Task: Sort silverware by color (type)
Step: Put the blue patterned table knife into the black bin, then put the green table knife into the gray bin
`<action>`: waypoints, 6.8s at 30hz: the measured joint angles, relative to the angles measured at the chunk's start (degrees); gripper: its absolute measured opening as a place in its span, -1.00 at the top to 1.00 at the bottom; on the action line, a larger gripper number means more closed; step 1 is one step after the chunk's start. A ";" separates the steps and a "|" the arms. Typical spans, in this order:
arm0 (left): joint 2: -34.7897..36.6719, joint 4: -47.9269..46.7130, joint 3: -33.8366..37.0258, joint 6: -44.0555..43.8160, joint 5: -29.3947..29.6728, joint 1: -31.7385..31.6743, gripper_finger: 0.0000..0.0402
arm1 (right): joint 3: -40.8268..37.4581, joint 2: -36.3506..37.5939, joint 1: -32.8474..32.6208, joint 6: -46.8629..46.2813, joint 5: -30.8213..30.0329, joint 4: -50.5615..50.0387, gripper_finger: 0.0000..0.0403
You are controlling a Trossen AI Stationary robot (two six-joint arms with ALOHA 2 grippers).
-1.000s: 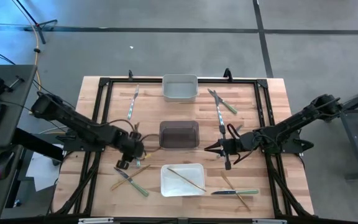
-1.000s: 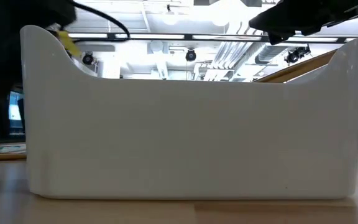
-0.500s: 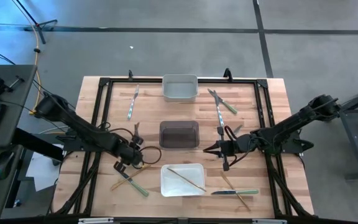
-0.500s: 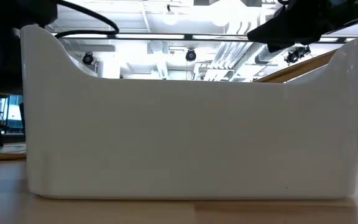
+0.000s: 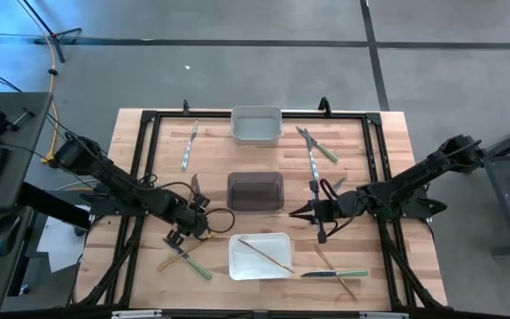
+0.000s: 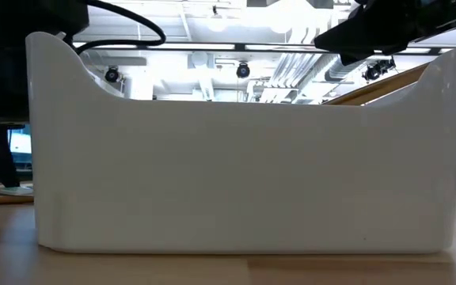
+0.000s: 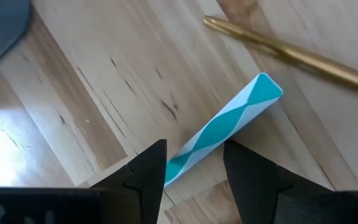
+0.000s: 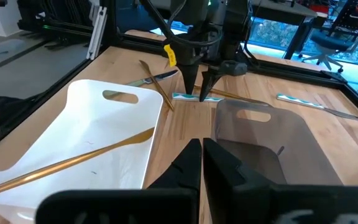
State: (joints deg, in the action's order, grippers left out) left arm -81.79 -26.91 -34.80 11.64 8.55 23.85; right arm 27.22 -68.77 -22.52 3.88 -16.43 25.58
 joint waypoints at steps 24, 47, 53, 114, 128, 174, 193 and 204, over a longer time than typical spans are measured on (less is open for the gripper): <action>2.61 -8.55 -4.59 -1.05 5.56 -0.58 0.93 | 0.00 0.02 0.00 0.01 0.01 0.57 1.00; 11.66 21.45 -17.06 11.02 -0.76 -12.43 0.93 | 0.00 0.04 0.04 1.31 0.00 1.55 1.00; 5.94 24.64 -17.08 14.39 -6.86 -17.53 0.93 | 0.00 0.04 0.04 2.14 -0.02 1.04 1.00; -4.03 29.68 -22.92 21.70 -18.57 -22.14 0.94 | 0.02 -7.09 13.17 -17.77 -15.36 -10.17 1.00; -13.95 30.72 -22.92 19.25 -16.06 -23.94 0.94 | 0.02 -4.87 11.54 -17.92 -15.54 -13.22 1.00; 9.64 53.05 6.69 -4.45 -12.62 -27.31 0.96 | 0.02 -4.85 11.54 -8.24 -13.23 -8.02 1.00; 44.11 56.77 32.98 -11.65 -4.39 -27.99 0.95 | 0.02 -4.83 14.17 0.20 -0.98 0.48 1.00; 51.07 49.67 34.07 -19.03 -1.11 -27.99 0.95 | 0.02 -4.85 9.00 -2.47 -1.49 0.34 1.00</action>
State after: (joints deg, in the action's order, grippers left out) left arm -30.72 22.76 -0.73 -7.39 7.44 -4.14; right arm 27.24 -73.63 -13.52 1.41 -17.92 25.92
